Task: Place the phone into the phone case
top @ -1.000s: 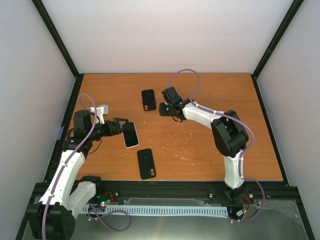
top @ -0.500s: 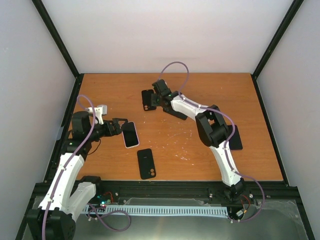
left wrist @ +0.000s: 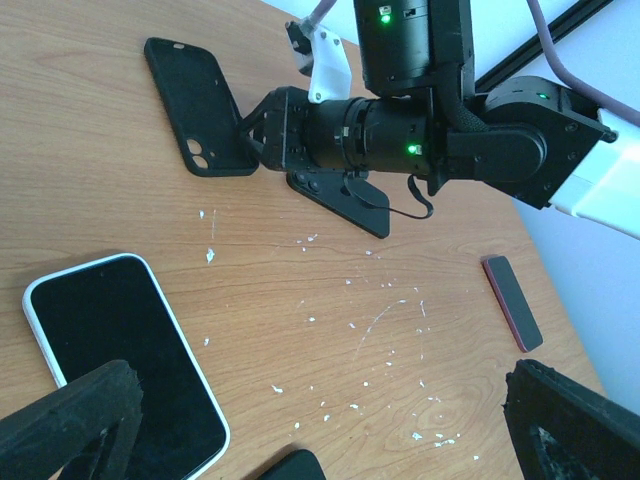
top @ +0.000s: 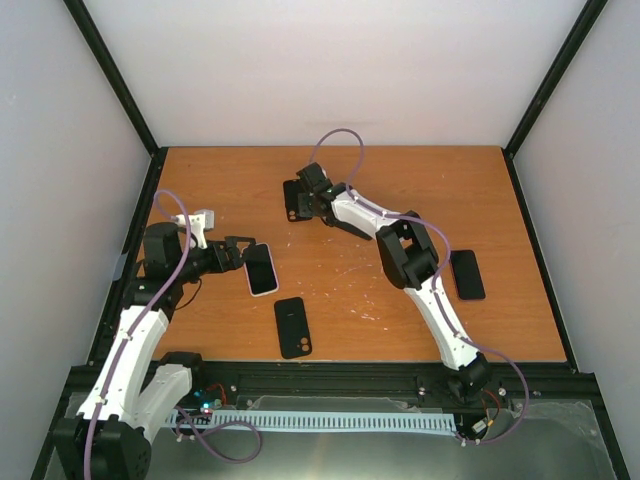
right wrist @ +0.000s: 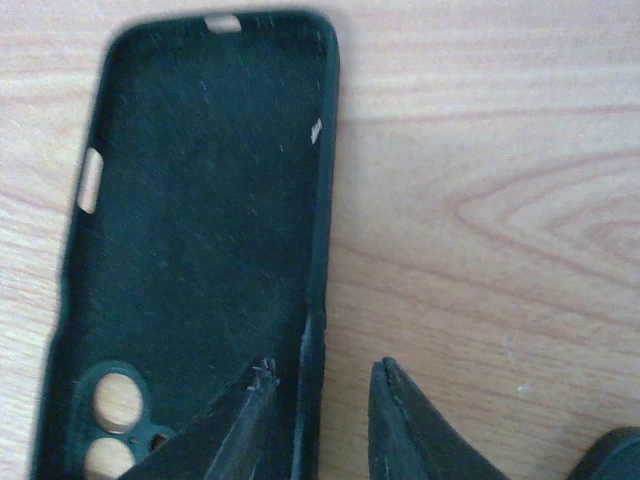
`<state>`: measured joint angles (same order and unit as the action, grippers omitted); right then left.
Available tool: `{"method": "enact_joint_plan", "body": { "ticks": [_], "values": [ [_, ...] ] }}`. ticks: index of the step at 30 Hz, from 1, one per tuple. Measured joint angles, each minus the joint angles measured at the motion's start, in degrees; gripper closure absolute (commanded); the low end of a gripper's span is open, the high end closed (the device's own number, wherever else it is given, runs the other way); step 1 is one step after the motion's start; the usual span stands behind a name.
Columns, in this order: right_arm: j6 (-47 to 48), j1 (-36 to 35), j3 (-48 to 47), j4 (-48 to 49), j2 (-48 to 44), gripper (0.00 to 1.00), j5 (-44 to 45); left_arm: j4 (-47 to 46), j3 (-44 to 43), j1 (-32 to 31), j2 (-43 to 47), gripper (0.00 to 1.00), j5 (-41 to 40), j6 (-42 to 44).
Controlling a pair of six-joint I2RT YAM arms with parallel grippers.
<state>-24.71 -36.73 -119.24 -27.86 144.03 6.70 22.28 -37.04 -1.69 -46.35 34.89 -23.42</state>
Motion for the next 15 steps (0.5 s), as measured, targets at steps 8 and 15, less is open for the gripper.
{"method": "enact_joint_plan", "body": {
  "ticks": [8,15],
  "values": [
    [1.57,-0.37,-1.46,-1.38,0.63,0.97,0.20,0.00,0.00,0.00,0.00,0.01,-0.02,-0.02],
    [1.66,-0.44,0.39,-2.01,-1.01,0.97,-0.22,0.00,0.00,0.00,0.04,0.01,-0.02,-0.02]
  ]
}}
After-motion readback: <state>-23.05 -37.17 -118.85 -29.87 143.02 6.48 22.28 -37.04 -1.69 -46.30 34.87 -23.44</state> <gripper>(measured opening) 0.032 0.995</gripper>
